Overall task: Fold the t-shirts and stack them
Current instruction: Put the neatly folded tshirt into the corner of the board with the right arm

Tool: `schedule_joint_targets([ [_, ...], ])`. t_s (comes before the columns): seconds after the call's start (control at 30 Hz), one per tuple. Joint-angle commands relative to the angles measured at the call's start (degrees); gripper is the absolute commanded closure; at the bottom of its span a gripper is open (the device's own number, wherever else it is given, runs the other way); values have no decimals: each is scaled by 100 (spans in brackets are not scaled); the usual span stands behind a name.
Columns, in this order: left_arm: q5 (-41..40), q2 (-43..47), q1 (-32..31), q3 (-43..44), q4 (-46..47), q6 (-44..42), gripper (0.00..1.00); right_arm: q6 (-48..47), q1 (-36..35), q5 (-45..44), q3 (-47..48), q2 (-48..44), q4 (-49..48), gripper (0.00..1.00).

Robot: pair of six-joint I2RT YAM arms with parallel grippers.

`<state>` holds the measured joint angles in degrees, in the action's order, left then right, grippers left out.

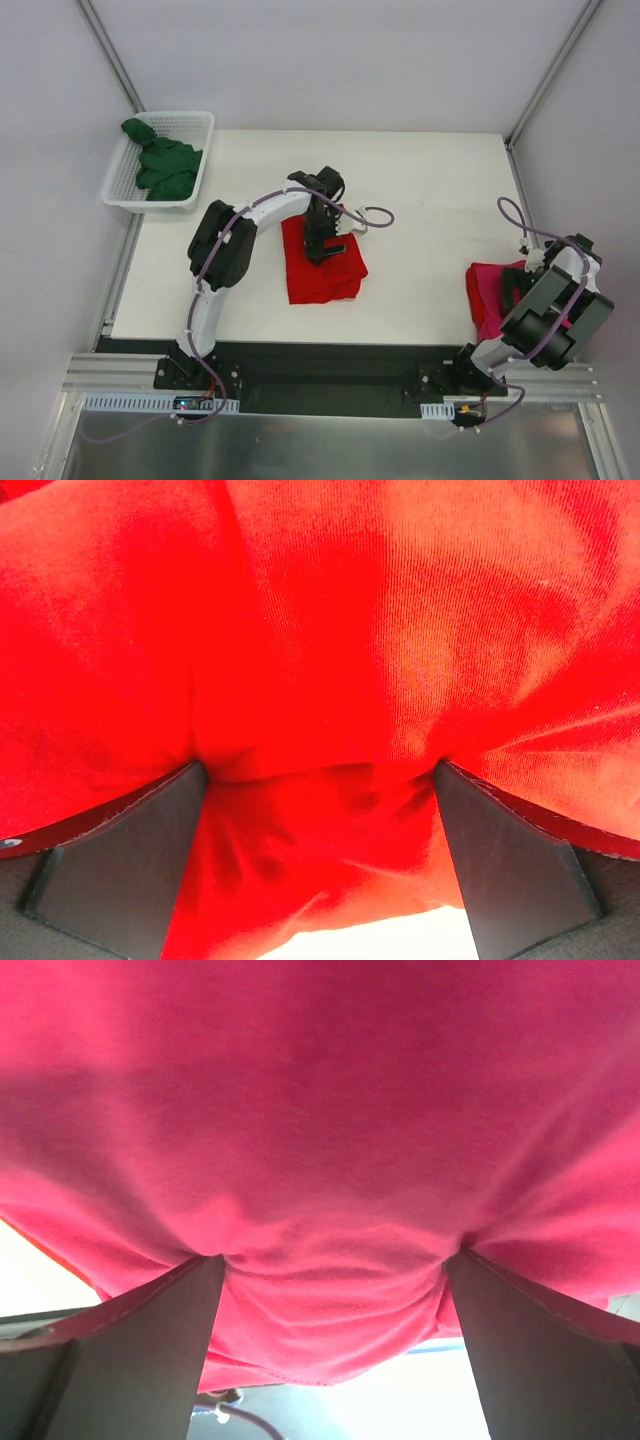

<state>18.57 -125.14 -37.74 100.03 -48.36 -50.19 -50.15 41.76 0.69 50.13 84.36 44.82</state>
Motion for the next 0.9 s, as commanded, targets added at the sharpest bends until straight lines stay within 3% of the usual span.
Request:
schedule_joint_targets([
  [0.0,-134,209,249,-650,-455,36,1,49,-527,485,155,186,-360,4],
  [0.4,-327,1289,442,-1881,-455,106,1,638,-2487,441,787,757,-325,4],
  [0.87,-678,2099,706,-2567,-587,255,1,445,-4438,502,2342,1715,264,4],
])
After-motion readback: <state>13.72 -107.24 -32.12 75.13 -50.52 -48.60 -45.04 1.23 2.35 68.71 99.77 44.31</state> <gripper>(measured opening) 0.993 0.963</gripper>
